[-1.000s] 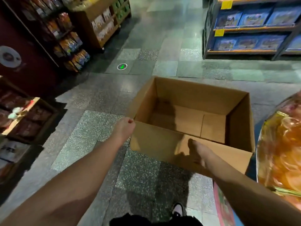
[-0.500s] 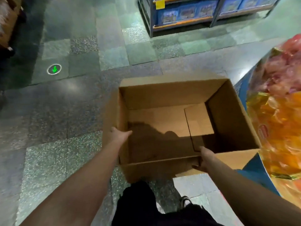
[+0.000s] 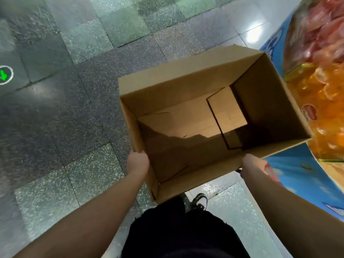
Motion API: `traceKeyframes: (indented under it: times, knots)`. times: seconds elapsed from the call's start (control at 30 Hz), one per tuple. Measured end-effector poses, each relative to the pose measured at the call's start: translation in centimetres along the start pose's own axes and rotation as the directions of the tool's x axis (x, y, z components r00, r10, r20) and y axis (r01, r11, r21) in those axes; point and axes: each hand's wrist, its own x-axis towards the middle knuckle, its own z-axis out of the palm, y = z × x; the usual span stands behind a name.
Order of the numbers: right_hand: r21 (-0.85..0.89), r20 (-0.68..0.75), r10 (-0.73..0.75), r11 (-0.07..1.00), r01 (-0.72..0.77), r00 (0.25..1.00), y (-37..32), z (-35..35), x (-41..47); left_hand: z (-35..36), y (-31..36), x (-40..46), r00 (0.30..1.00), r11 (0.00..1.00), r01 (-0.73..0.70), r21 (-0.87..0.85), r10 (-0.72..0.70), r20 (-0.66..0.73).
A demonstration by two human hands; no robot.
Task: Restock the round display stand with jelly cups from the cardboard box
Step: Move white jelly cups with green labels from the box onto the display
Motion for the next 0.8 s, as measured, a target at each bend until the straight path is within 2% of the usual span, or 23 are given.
traceKeyframes:
  times: [0.1,0.17,0.2,0.23,0.27,0.3,0.33,0.37,0.4,0.43,0.47,0.5,0.53,0.6,0.67,0.73,0.8]
  knots:
    - [-0.3,-0.054,-0.147,0.946,0.124,0.988,1.4,0.4,0.4,-0.2,-0.1,-0.3,1.0,1.0,-0.007,0.024,0.006,0.011]
    - [-0.329,-0.043,-0.237,0.921,0.21,0.971,2.3,0.9,1.8,-0.3,0.0,-0.5,1.0,1.0,-0.013,0.019,0.013,0.019]
    - [-0.055,-0.092,-0.111,0.993,0.106,0.99,2.1,0.6,1.4,-0.5,0.1,-0.6,1.0,1.0,-0.009,0.007,0.008,0.025]
    - [0.319,-0.021,0.1,0.943,-0.088,0.995,1.8,0.6,1.2,-0.6,0.1,-0.7,0.999,1.0,-0.008,-0.009,0.008,0.033]
    - [0.506,0.087,0.127,0.849,-0.154,0.988,1.5,0.4,0.5,-0.7,0.1,-0.7,0.999,1.0,0.0,-0.024,0.001,0.046]
    - [0.568,0.112,0.101,0.81,-0.147,0.989,1.9,0.2,0.2,-0.7,0.1,-0.7,0.999,0.999,0.005,-0.042,-0.003,0.051]
    - [0.488,0.088,0.059,0.868,-0.095,0.994,2.0,0.1,0.0,-0.8,0.2,-0.8,0.999,0.998,0.015,-0.059,-0.012,0.053]
    - [0.38,-0.001,-0.01,0.925,0.01,1.0,2.4,0.1,0.6,-1.0,0.3,-1.1,0.999,0.997,0.024,-0.073,-0.02,0.048]
    - [0.322,0.011,-0.024,0.946,0.019,1.0,3.2,0.1,0.3,-1.2,0.3,-1.5,0.999,0.995,0.032,-0.09,-0.028,0.042]
    - [0.255,-0.051,-0.09,0.962,0.1,0.995,3.6,0.6,0.5,-1.3,0.3,-1.9,0.999,0.993,0.032,-0.115,-0.028,0.037]
    - [0.29,-0.023,-0.075,0.954,0.079,0.997,4.1,0.3,-0.1,-1.5,0.0,-2.4,0.999,0.989,0.037,-0.142,-0.033,0.029]
    - [0.392,-0.037,-0.126,0.911,0.13,0.991,4.6,0.3,0.3,-1.7,-0.3,-2.8,0.999,0.986,0.033,-0.165,-0.031,0.015]
    - [0.477,-0.004,-0.094,0.875,0.085,0.996,5.4,0.5,0.3,-2.0,-0.9,-3.2,1.0,0.981,0.027,-0.192,-0.028,-0.002]
    - [0.542,0.034,-0.114,0.837,0.077,0.993,6.9,1.3,-0.1,-2.6,-2.7,-3.9,0.999,0.971,0.015,-0.238,-0.022,-0.024]
    - [0.752,0.114,-0.087,0.658,-0.029,0.99,8.4,2.0,-0.8,-3.4,-4.4,-5.0,0.998,0.972,-0.01,-0.234,-0.005,-0.062]
    - [0.8,0.173,-0.131,0.597,-0.061,0.976,10.0,2.6,-1.5,-4.4,-5.7,-6.8,0.996,0.976,-0.015,-0.219,-0.004,-0.086]
    - [0.782,0.176,-0.134,0.62,-0.056,0.975,11.4,2.7,-2.6,-5.1,-7.2,-8.4,0.994,0.971,-0.022,-0.239,-0.005,-0.112]
